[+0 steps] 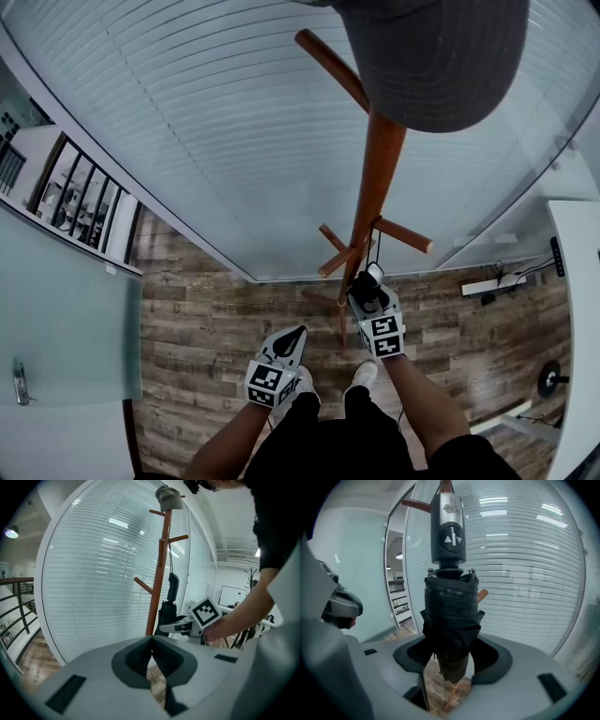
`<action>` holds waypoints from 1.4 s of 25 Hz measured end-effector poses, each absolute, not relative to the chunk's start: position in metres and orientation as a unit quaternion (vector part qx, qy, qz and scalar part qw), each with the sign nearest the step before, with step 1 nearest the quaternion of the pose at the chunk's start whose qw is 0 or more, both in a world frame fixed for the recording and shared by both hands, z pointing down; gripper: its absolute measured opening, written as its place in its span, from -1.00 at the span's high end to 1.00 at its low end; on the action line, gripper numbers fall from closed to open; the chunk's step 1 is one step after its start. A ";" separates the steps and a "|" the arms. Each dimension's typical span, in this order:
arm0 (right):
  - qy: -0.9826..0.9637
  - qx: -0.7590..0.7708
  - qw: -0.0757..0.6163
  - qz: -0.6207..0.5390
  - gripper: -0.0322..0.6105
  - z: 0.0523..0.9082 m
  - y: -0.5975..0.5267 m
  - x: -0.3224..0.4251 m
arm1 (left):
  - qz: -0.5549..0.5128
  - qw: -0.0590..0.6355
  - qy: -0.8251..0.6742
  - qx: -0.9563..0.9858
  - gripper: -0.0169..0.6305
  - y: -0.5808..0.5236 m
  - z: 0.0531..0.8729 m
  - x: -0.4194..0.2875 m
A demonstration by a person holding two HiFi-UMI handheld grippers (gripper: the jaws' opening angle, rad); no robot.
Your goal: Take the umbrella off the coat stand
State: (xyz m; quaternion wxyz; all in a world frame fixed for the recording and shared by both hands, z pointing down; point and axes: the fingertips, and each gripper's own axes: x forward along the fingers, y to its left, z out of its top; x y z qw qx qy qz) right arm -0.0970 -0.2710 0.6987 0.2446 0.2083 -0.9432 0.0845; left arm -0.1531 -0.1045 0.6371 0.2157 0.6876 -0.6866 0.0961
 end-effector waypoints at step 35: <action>-0.977 0.214 0.016 -0.011 0.15 0.444 -0.266 -0.054 | 0.051 0.173 -0.685 0.706 0.91 -0.133 0.575 -0.145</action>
